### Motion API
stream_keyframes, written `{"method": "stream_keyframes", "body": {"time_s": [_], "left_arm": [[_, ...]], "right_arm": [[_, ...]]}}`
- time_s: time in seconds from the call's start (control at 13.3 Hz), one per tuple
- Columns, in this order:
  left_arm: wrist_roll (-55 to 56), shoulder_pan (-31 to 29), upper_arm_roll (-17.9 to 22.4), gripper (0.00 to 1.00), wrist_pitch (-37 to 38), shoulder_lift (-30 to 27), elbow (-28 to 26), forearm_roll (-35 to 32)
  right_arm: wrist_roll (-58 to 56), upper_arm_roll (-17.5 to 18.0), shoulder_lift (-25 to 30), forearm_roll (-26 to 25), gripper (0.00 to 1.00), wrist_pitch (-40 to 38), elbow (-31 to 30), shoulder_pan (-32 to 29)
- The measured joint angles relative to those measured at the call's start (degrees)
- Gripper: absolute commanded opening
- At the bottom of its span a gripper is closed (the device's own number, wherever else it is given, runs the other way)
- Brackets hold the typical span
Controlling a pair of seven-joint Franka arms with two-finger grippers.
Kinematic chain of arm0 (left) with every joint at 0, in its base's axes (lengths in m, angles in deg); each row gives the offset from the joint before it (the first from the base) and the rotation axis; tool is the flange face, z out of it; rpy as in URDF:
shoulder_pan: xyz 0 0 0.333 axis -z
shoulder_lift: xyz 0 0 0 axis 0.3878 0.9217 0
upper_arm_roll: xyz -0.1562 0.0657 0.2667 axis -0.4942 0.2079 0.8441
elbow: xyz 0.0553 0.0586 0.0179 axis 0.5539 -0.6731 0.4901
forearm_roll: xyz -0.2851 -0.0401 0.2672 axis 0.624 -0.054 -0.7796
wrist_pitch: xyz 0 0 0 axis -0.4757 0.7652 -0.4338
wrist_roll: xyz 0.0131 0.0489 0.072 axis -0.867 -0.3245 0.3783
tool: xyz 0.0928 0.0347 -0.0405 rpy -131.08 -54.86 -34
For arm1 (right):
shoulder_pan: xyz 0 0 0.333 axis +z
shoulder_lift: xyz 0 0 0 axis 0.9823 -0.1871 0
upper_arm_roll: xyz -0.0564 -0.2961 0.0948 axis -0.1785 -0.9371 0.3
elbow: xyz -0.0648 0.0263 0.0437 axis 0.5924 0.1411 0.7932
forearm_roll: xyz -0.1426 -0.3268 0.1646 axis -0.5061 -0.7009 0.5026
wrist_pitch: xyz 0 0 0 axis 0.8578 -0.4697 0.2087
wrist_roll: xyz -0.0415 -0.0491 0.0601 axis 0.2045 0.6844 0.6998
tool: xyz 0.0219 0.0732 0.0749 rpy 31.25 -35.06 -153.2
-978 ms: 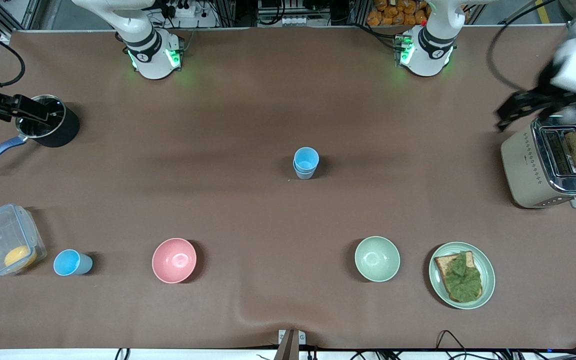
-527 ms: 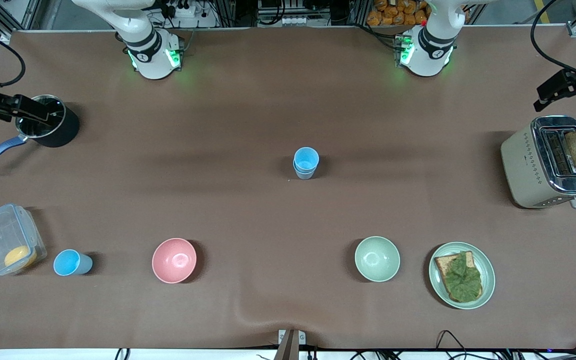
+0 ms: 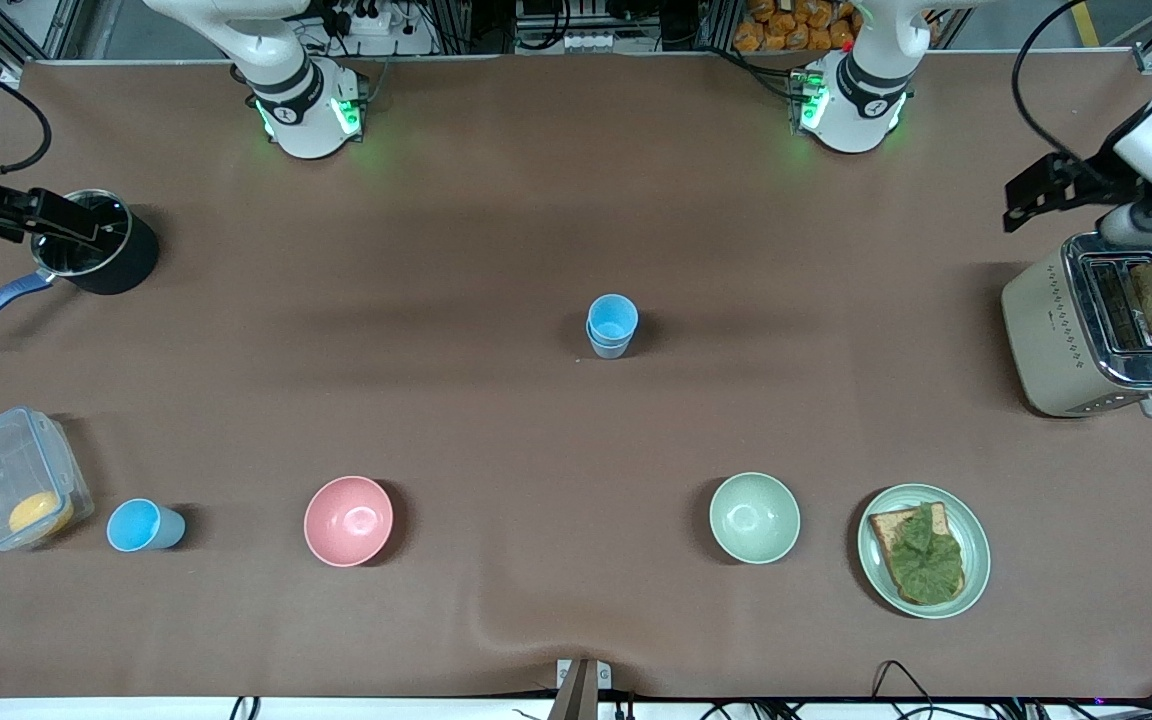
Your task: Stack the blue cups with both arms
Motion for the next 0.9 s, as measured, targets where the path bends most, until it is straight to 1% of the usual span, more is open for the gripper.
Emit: {"method": "stream_keyframes", "body": {"time_s": [0.45,0.9], "left_arm": [[-0.1,0.6,0.6,1.0,-2.2,1.5,1.2,0.0],[0.0,0.5,1.3,1.0,-2.2,1.6,1.5,0.0]], "right_arm": [[0.0,0.0,0.0,0.0,1.0,0.0,0.0,0.0],[0.0,0.0,0.0,0.0,1.0,-0.2,0.0,0.0]]}}
